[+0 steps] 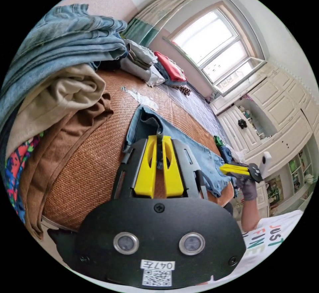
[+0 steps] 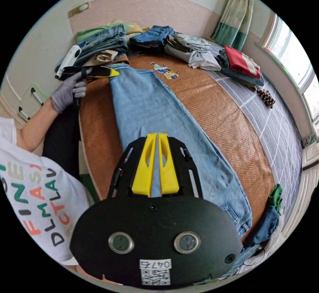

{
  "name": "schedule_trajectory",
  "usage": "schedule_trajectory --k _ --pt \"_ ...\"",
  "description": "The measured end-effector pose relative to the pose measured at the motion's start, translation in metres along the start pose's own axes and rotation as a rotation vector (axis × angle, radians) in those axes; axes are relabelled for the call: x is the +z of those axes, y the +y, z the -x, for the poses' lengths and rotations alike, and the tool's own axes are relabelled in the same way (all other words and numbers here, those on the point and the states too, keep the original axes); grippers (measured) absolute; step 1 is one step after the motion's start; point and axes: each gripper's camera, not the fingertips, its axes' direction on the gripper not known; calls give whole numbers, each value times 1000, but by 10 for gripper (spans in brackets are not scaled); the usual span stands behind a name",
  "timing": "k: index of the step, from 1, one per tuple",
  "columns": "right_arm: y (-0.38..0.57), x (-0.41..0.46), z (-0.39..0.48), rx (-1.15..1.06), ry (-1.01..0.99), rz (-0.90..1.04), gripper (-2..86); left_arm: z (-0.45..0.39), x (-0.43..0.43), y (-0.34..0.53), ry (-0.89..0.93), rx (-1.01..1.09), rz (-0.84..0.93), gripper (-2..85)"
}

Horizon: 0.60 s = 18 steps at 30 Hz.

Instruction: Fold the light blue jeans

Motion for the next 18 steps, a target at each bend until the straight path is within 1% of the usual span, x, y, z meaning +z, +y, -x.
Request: schedule_trajectory --k 1,3,5,7,8,11,16,18 --pt "-20 27 -14 27 10 24 -11 6 1 -4 8 -17 8 6" --pt "-41 62 -36 82 -9 51 -11 33 3 -13 22 -126 59 25" --pt "-53 93 -61 172 -70 44 -11 47 -7 -11 -9 -179 74 52" --pt "-54 107 -72 219 -107 24 -11 59 -26 -3 -20 -212 50 73" --pt "-52 113 -74 232 -122 8 -11 68 -41 5 3 -251 20 85" --pt "-44 134 -72 242 -123 0 -10 91 -63 18 22 -322 -23 103" --pt "-25 162 -74 287 -157 -27 -11 116 -70 9 89 -379 -79 110" --pt "-19 170 -77 306 -183 -35 -11 131 -62 0 163 -409 -106 109"
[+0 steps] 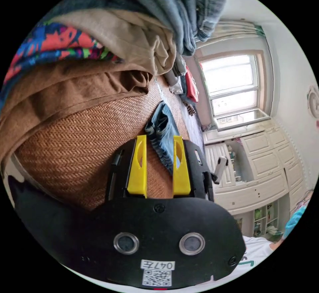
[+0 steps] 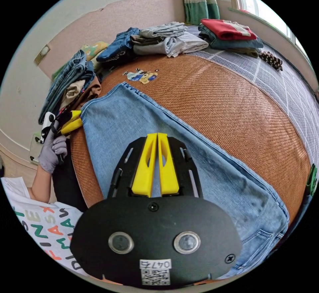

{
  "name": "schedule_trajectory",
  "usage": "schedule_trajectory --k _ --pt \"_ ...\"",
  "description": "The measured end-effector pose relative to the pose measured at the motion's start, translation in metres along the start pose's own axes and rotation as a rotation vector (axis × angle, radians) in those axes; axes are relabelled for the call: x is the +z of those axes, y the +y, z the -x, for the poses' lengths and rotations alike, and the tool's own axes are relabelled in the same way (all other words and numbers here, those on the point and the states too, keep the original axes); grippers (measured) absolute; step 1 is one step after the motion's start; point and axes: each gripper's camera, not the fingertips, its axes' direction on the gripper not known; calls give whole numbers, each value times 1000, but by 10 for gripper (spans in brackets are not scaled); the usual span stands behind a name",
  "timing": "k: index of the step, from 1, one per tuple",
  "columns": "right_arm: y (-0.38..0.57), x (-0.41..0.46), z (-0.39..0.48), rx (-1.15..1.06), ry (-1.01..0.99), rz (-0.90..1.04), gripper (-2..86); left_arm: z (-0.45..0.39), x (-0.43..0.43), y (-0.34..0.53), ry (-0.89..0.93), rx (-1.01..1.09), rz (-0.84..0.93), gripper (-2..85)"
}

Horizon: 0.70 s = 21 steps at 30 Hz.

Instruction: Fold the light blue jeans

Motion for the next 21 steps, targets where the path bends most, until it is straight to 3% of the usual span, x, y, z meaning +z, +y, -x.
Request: schedule_trajectory --k 8,13,21 --pt "15 22 -17 67 8 -64 -11 -8 19 -54 109 53 -10 112" --pt "12 67 -26 74 5 19 -10 -31 12 -81 147 67 -11 64" --pt "106 53 46 -41 -158 -50 -12 -183 8 -118 74 367 46 58"
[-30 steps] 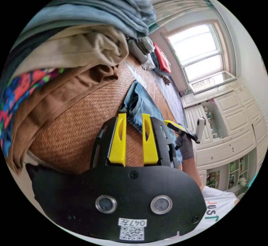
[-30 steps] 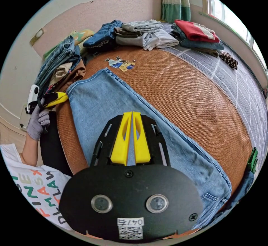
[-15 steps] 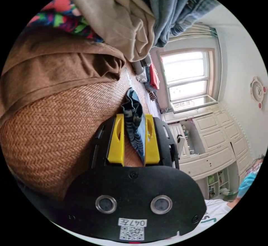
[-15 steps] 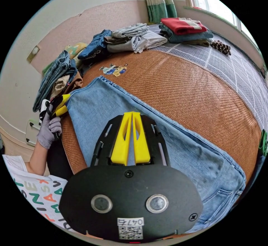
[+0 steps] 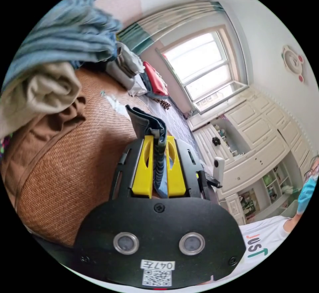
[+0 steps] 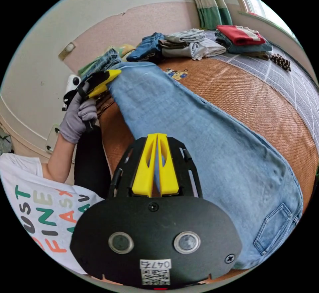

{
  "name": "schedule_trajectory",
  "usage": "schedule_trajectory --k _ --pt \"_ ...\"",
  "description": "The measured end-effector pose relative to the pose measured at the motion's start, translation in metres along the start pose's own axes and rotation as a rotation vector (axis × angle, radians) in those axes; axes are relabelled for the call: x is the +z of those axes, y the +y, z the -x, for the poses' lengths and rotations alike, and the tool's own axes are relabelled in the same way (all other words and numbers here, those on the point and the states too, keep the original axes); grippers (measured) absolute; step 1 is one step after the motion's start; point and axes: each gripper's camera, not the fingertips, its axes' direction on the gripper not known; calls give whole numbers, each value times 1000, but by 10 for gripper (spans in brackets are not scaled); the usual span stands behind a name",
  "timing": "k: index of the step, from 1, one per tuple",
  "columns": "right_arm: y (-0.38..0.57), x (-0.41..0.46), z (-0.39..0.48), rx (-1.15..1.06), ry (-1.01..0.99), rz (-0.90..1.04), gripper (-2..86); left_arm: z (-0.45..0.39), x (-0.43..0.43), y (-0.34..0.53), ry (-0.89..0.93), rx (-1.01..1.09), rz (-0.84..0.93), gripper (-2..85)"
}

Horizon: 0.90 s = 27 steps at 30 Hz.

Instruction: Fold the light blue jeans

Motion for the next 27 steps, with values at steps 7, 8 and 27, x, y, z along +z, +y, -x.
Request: schedule_trajectory --k 7,8,27 --pt "83 36 13 48 -16 -13 -12 -176 71 -34 -7 310 115 56" --pt "104 18 4 102 26 -91 -12 -211 96 -31 -3 370 145 57" --pt "303 24 -83 558 -34 -311 65 -249 187 52 94 415 494 139"
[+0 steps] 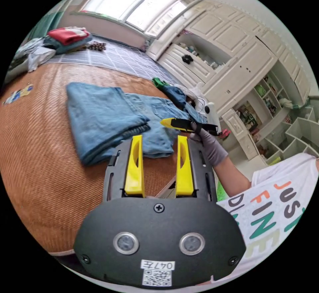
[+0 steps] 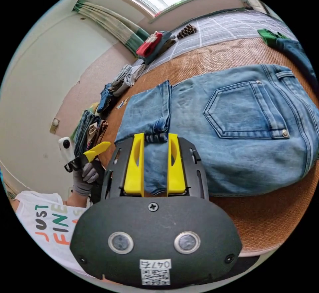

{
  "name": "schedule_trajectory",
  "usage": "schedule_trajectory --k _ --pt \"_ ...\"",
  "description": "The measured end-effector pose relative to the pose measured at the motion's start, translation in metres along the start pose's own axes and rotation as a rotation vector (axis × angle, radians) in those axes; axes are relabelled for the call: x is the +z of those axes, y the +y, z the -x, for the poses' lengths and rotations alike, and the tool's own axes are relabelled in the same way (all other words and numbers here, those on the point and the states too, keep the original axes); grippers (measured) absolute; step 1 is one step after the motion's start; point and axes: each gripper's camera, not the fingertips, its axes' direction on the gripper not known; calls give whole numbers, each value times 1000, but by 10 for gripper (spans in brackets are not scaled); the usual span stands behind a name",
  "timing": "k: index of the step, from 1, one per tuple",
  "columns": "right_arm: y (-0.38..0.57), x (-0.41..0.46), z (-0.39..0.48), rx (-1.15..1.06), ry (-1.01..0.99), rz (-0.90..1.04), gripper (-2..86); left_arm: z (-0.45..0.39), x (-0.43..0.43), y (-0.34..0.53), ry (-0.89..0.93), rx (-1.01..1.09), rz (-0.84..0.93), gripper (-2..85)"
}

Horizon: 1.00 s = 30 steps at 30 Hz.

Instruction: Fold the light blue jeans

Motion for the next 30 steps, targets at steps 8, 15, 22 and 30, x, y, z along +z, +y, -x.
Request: schedule_trajectory --k 8,15,22,30 --pt "0 74 -18 114 -130 82 19 70 -83 4 -77 -170 -137 131" --pt "29 23 90 -313 80 -82 3 75 -71 -46 -58 -130 -116 128" --pt "93 71 60 -211 255 87 9 80 12 -81 -78 -116 81 125" --pt "132 60 53 -120 293 17 47 95 19 -74 -79 -167 90 99"
